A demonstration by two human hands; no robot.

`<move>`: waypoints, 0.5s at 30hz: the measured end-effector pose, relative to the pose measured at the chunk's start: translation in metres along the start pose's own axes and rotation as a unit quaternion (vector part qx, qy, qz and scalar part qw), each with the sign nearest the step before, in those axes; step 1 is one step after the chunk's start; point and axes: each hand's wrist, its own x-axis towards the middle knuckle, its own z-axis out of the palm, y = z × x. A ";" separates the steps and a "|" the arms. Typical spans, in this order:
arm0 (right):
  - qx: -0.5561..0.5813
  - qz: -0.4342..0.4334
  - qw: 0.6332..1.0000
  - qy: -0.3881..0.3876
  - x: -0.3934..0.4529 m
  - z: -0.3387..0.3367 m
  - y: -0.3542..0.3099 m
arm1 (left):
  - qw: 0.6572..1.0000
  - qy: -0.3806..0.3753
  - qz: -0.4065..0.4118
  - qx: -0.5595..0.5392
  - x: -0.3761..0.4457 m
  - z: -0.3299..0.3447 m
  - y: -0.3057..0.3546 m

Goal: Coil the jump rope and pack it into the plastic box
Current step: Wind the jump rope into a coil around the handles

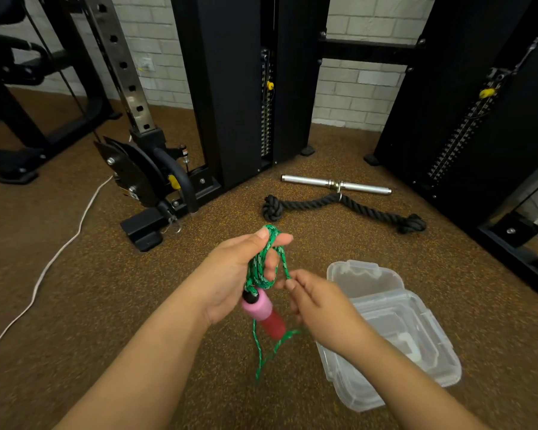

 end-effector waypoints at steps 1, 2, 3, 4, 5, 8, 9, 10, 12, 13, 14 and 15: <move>-0.058 -0.026 0.998 -0.003 -0.001 0.002 -0.001 | 1.000 0.009 0.000 -0.011 0.000 0.000 0.000; -0.105 -0.051 0.993 -0.011 -0.002 0.004 -0.002 | 1.000 0.019 0.002 -0.021 0.001 0.002 0.000; -0.135 -0.072 0.988 -0.024 -0.004 0.006 -0.003 | 0.999 0.032 0.007 -0.026 0.002 0.003 0.001; -0.152 -0.086 0.984 -0.039 -0.006 0.009 -0.004 | 0.998 0.045 0.013 -0.030 0.003 0.004 0.002; -0.164 -0.096 0.980 -0.051 -0.008 0.012 -0.006 | 0.998 0.058 0.015 -0.028 0.003 0.004 0.003; -0.192 -0.125 0.972 -0.057 -0.014 0.014 -0.010 | 0.997 0.077 0.009 0.021 0.004 0.006 0.001; -0.190 -0.138 0.970 -0.057 -0.015 0.013 -0.013 | 0.995 0.082 0.001 0.053 0.003 0.008 0.001; -0.183 -0.153 0.969 -0.059 -0.016 0.010 -0.018 | 0.992 0.089 -0.013 0.083 0.002 0.009 0.001; -0.163 -0.178 0.968 -0.064 -0.016 0.003 -0.030 | 0.980 0.084 -0.034 0.178 0.001 0.008 -0.002; -0.141 -0.180 0.972 -0.059 -0.016 -0.002 -0.037 | 0.970 0.073 -0.035 0.228 0.001 0.004 -0.006; -0.110 -0.170 0.978 -0.046 -0.015 -0.008 -0.041 | 0.962 0.058 -0.039 0.264 0.001 0.002 -0.009; -0.078 -0.154 0.985 -0.027 -0.013 -0.015 -0.045 | 0.957 0.050 -0.042 0.281 0.001 -0.001 -0.012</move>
